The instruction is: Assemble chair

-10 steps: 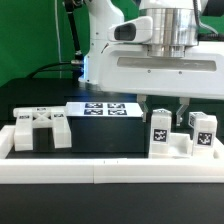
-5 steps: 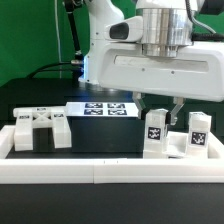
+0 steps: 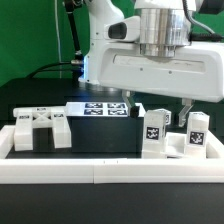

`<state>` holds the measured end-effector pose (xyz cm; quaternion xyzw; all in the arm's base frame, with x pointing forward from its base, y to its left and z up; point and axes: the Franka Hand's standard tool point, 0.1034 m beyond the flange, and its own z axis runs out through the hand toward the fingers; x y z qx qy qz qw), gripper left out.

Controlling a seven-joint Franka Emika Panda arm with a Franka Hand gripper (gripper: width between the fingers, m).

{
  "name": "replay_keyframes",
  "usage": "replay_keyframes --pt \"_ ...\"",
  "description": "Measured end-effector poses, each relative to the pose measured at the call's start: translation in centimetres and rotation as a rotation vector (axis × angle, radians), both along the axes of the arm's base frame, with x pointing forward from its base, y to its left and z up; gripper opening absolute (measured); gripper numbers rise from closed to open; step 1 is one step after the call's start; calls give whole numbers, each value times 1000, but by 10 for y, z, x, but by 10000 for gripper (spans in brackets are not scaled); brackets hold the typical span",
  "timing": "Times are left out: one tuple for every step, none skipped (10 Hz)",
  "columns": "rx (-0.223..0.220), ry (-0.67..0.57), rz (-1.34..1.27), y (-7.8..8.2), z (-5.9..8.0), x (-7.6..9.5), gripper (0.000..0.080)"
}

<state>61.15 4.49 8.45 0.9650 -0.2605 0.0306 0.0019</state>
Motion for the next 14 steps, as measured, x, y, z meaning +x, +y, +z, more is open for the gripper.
replay_keyframes --pt "5 -10 -1 1 7 1 638" --pt "11 -15 -1 3 13 -1 648" --pt "18 -18 -2 4 20 -6 648" --pt "23 -23 3 6 25 -13 648" --pt "26 -23 4 6 26 -19 648" --pt "26 -23 -1 6 25 -19 648" --pt "26 -21 0 5 25 -19 648" --pt "26 -21 0 5 24 -19 648" --pt "26 -21 0 5 24 -19 648" --pt "25 -21 0 5 24 -19 648" --pt "26 -21 1 6 24 -19 648" --pt "27 -24 9 11 24 -20 648" --pt "26 -37 19 16 24 -25 648" --pt "20 -58 29 18 20 -32 648"
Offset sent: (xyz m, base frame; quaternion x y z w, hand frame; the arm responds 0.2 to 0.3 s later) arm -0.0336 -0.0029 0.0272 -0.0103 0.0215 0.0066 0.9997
